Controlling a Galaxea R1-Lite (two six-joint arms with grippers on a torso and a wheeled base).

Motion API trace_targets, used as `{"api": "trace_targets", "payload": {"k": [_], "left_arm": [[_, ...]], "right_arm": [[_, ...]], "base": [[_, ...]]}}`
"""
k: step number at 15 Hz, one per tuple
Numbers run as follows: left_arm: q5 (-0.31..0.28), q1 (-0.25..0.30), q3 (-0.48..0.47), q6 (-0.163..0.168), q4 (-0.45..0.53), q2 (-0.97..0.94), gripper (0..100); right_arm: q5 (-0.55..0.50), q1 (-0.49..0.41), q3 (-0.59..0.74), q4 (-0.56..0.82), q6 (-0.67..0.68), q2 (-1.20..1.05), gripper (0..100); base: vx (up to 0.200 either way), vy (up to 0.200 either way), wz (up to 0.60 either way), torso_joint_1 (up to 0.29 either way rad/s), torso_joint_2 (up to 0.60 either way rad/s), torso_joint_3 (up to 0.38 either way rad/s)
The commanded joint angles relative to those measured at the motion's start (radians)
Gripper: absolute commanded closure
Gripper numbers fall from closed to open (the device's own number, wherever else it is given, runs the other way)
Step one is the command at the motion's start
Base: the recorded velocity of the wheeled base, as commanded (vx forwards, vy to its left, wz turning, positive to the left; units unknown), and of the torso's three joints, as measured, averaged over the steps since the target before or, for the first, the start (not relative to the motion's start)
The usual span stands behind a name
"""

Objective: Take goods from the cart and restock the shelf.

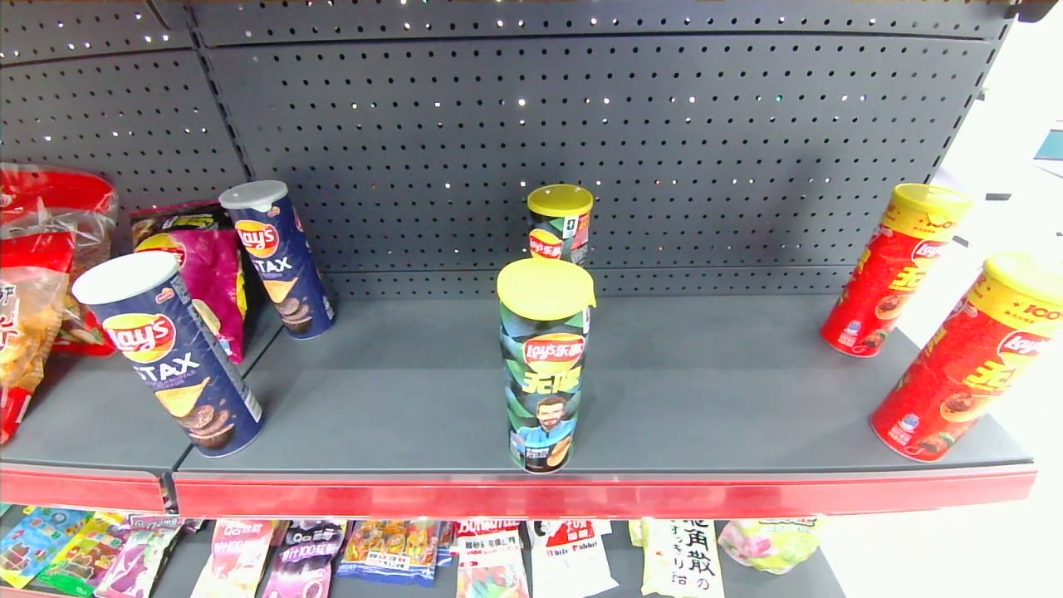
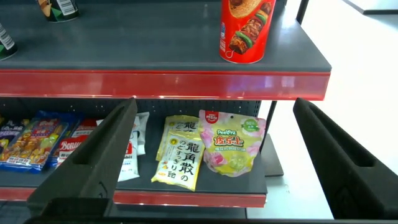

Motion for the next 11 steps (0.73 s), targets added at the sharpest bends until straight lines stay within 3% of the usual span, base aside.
{"api": "trace_targets", "payload": {"k": [1, 11], "left_arm": [[0.0, -0.001, 0.0, 0.0, 0.0, 0.001, 0], [0.0, -0.001, 0.0, 0.0, 0.0, 0.001, 0]], "right_arm": [[0.0, 0.0, 0.0, 0.0, 0.0, 0.002, 0], [0.0, 0.0, 0.0, 0.0, -0.002, 0.002, 0]], "base": [[0.0, 0.0, 0.0, 0.0, 0.0, 0.0], [0.0, 0.0, 0.0, 0.0, 0.0, 0.0]]}}
